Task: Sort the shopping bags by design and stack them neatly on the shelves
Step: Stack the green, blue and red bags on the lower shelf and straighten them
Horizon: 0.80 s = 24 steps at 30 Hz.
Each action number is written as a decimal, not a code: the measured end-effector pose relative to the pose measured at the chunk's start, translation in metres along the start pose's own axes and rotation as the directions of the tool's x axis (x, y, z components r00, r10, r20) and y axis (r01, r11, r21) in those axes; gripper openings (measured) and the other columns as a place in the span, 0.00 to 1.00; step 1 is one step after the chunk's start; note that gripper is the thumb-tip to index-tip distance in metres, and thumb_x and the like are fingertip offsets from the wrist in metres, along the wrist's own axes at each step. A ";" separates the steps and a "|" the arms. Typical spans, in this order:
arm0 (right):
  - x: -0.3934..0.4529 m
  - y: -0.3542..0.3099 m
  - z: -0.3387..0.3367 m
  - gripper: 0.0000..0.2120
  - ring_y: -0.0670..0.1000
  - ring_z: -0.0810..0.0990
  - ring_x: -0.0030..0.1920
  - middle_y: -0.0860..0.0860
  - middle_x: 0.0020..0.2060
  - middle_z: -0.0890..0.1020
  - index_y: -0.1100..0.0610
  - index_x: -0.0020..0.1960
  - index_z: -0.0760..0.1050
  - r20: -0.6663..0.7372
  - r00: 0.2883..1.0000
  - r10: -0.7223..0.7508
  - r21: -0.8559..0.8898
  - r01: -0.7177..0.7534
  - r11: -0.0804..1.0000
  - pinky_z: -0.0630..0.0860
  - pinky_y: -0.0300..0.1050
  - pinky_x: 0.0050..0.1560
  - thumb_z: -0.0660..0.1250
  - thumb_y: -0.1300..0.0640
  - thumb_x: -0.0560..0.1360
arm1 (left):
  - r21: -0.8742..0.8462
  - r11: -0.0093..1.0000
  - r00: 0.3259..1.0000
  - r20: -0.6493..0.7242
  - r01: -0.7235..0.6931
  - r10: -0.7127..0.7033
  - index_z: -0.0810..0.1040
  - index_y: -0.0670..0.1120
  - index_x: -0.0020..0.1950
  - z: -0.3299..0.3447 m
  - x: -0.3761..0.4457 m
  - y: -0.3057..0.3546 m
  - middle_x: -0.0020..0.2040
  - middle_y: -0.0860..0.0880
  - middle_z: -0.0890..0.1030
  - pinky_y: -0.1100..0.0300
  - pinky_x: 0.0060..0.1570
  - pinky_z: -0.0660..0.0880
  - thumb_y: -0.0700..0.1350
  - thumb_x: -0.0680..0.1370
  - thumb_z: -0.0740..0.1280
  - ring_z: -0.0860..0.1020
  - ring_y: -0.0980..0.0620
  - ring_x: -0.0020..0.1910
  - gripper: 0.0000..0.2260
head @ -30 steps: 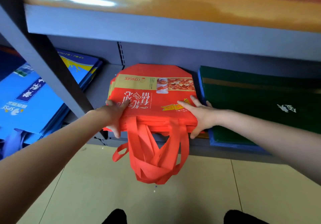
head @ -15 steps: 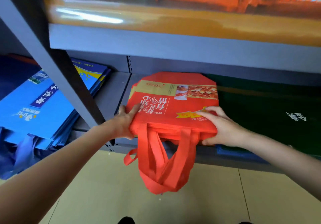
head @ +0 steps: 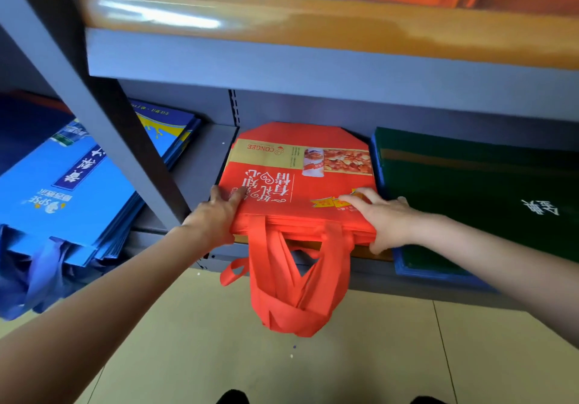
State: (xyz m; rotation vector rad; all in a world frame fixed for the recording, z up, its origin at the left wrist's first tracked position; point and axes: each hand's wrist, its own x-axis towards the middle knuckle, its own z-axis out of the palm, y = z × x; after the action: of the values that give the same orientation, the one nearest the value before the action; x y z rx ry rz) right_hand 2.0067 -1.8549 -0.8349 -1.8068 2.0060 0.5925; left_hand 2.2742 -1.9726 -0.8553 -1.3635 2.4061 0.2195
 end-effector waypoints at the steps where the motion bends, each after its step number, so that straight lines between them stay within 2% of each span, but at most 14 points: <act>1: 0.003 0.003 -0.002 0.55 0.58 0.65 0.69 0.50 0.75 0.43 0.42 0.75 0.37 0.040 0.999 -0.012 0.019 0.012 1.000 0.61 0.53 0.64 0.74 0.54 0.65 | 0.004 1.000 1.000 0.010 -0.003 0.003 0.42 0.54 0.77 -0.001 0.001 0.000 0.71 0.37 0.55 0.51 0.58 0.73 0.46 0.73 0.71 0.74 0.38 0.59 0.44; 6: 0.017 0.008 -0.009 0.61 0.56 0.49 0.76 0.50 0.76 0.36 0.40 0.74 0.33 0.159 0.987 -0.026 0.062 0.016 0.998 0.58 0.56 0.72 0.78 0.50 0.64 | 0.052 0.999 0.996 0.093 -0.003 -0.002 0.42 0.55 0.77 -0.009 0.009 -0.003 0.70 0.37 0.57 0.52 0.58 0.74 0.47 0.71 0.74 0.74 0.40 0.59 0.48; 8: 0.018 0.009 -0.010 0.61 0.55 0.47 0.76 0.51 0.75 0.35 0.40 0.74 0.33 0.157 0.987 -0.024 0.109 0.007 0.994 0.57 0.56 0.73 0.79 0.52 0.64 | 0.088 0.996 0.996 0.093 -0.013 0.005 0.42 0.54 0.77 -0.014 0.013 -0.003 0.69 0.37 0.59 0.52 0.58 0.74 0.47 0.70 0.74 0.75 0.41 0.58 0.48; 14: 0.023 0.002 -0.014 0.61 0.55 0.45 0.76 0.56 0.74 0.33 0.43 0.75 0.31 0.200 0.980 0.009 0.167 -0.044 0.985 0.58 0.48 0.72 0.78 0.54 0.65 | 0.206 0.978 0.998 0.062 -0.039 0.027 0.44 0.53 0.77 -0.013 0.019 -0.005 0.65 0.39 0.65 0.54 0.53 0.75 0.47 0.72 0.72 0.76 0.43 0.56 0.44; 18: 0.021 -0.006 -0.008 0.59 0.56 0.48 0.76 0.57 0.75 0.36 0.44 0.76 0.35 0.151 0.987 0.057 0.264 -0.096 0.960 0.61 0.47 0.71 0.78 0.57 0.65 | 0.137 0.989 0.997 0.059 -0.048 0.041 0.48 0.55 0.77 -0.014 0.022 -0.012 0.64 0.41 0.69 0.55 0.54 0.75 0.48 0.72 0.71 0.76 0.44 0.57 0.41; 22: 0.008 -0.002 -0.011 0.52 0.56 0.60 0.72 0.57 0.74 0.50 0.43 0.77 0.45 0.036 0.995 0.098 0.520 -0.102 0.848 0.67 0.46 0.66 0.74 0.64 0.66 | 0.044 0.997 0.995 0.086 -0.061 0.057 0.48 0.55 0.77 -0.022 0.021 -0.014 0.65 0.41 0.68 0.55 0.56 0.73 0.46 0.74 0.69 0.75 0.43 0.58 0.39; 24: -0.006 0.003 -0.019 0.47 0.55 0.66 0.66 0.58 0.69 0.58 0.44 0.76 0.52 -0.069 0.989 0.128 0.607 -0.060 0.793 0.68 0.42 0.61 0.73 0.66 0.66 | 0.020 0.996 0.993 0.088 -0.087 0.085 0.51 0.53 0.77 -0.025 0.020 -0.014 0.61 0.42 0.73 0.55 0.55 0.74 0.44 0.74 0.69 0.76 0.44 0.55 0.37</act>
State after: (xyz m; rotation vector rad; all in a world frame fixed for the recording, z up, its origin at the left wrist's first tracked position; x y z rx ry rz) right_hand 2.0045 -1.8605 -0.8154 -1.3660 2.0441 -0.1374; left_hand 2.2710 -2.0035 -0.8393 -1.2158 2.3898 0.2663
